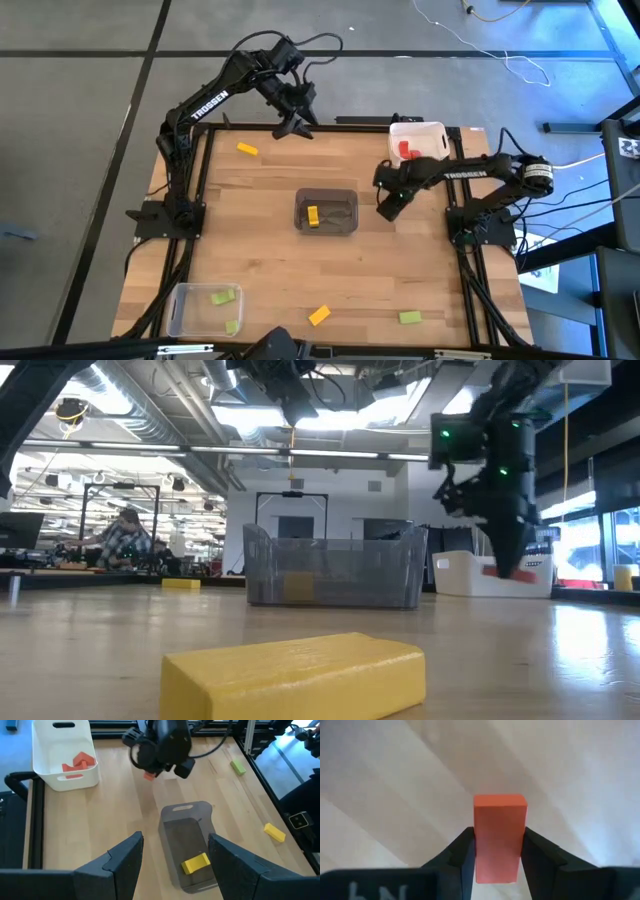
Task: Sort & place blocks by color
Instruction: Put the orange block into the white bin
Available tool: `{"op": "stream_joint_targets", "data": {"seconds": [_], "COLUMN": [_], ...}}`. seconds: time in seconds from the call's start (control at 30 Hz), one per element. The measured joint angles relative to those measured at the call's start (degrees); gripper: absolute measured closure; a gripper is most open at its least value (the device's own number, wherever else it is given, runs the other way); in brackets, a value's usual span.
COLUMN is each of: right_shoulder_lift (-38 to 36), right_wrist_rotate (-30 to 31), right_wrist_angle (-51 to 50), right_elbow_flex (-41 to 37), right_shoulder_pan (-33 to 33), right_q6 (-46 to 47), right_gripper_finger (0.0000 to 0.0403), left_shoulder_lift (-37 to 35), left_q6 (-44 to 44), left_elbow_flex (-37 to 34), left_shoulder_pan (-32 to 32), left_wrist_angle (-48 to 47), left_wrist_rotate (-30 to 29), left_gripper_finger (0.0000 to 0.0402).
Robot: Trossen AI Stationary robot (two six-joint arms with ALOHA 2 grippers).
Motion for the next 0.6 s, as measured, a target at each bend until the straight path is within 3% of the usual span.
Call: {"op": "stream_joint_targets", "data": {"seconds": [0.27, 0.47, 0.6], "right_shoulder_lift": [-0.04, -0.09, -0.07], "right_wrist_rotate": [2.26, 7.34, 7.57], "right_wrist_angle": [-4.87, -8.00, -7.02], "right_elbow_flex": [9.10, 16.98, 18.53], "right_shoulder_pan": [-9.81, -17.45, -23.50], "right_q6": [-7.52, -14.98, -18.31], "right_gripper_finger": [0.0279, 0.0279, 0.0279], "left_shoulder_lift": [0.00, 0.00, 0.00], "left_q6": [1.90, 2.38, 3.34], "left_elbow_flex": [0.00, 0.00, 0.00], "left_shoulder_pan": [0.00, 0.00, 0.00], "left_wrist_angle": [-1.42, -1.64, -1.68], "left_wrist_rotate": [-0.08, -0.37, -0.34], "left_gripper_finger": [0.0188, 0.0188, 0.0188]}}
